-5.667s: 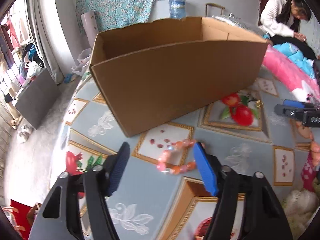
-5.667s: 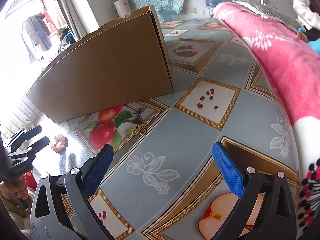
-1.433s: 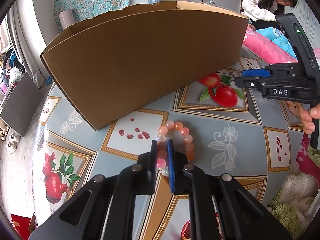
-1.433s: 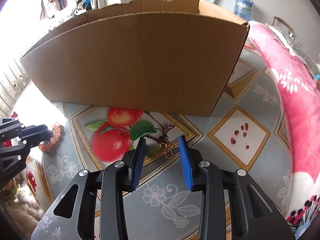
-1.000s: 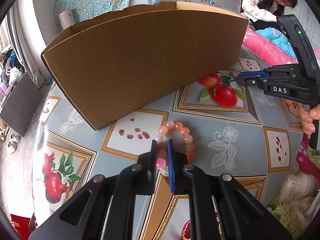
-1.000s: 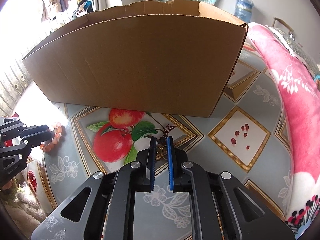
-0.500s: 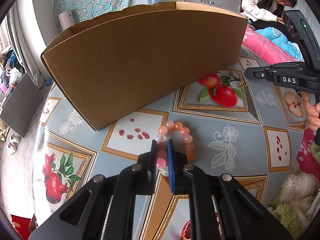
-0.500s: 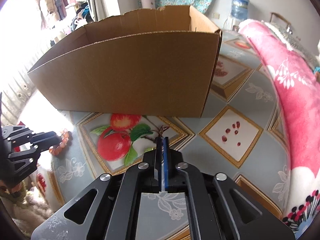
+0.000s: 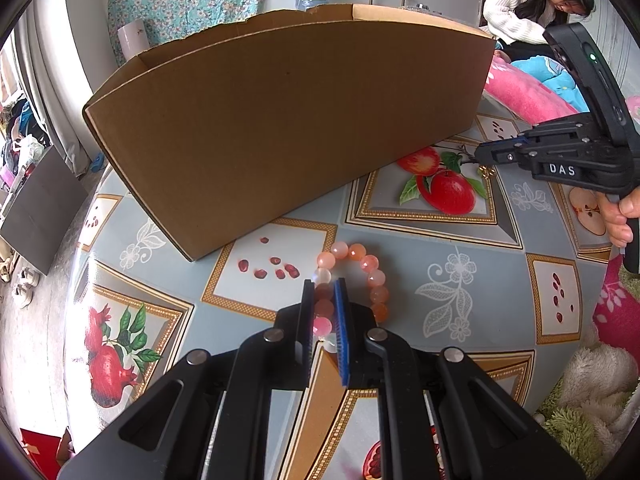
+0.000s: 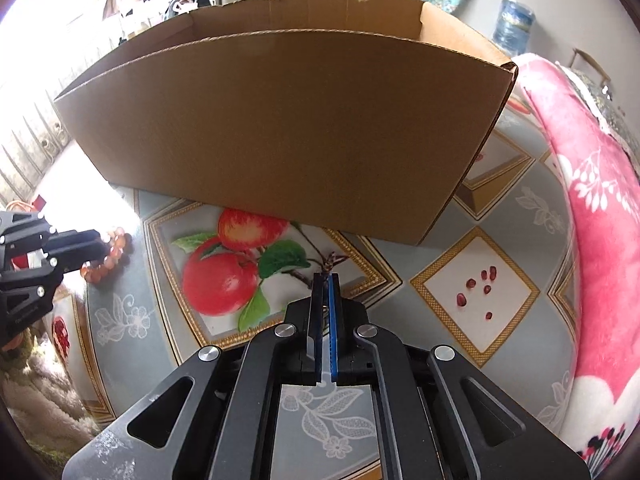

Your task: Organize jewelry

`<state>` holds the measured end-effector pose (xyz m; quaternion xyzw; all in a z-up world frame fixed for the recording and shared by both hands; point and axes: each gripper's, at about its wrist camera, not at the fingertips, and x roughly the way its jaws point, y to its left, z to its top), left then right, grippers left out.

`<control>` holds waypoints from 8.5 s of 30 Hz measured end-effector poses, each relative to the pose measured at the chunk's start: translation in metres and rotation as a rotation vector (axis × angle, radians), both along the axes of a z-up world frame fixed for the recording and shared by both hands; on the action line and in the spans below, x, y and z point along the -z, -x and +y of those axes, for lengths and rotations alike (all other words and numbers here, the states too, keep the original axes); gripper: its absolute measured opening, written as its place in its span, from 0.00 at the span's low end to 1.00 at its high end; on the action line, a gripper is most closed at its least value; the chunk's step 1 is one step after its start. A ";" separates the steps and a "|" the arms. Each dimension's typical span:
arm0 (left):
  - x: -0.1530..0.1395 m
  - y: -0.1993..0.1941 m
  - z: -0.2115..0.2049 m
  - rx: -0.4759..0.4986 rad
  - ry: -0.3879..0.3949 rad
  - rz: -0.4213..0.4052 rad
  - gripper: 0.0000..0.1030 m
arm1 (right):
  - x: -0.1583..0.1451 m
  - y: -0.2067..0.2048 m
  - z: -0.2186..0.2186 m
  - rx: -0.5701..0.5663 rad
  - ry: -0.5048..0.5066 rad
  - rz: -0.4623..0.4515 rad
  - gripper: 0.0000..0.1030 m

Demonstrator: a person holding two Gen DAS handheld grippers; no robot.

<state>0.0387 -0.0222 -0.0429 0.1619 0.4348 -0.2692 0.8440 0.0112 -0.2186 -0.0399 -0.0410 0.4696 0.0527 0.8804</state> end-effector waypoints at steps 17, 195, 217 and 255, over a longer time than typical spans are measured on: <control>0.000 0.000 0.000 0.005 0.001 -0.005 0.09 | -0.010 0.049 -0.015 0.057 -0.122 0.039 0.31; -0.084 -0.084 0.107 -0.278 0.632 0.048 0.84 | -0.147 -0.067 -0.079 0.054 -0.238 -0.088 0.55; -0.068 -0.095 0.110 -0.127 0.620 -0.107 0.84 | -0.029 -0.171 0.046 -0.506 0.355 0.806 0.24; -0.051 -0.099 0.135 -0.157 0.688 -0.074 0.84 | 0.005 -0.234 0.012 -0.321 0.431 0.702 0.14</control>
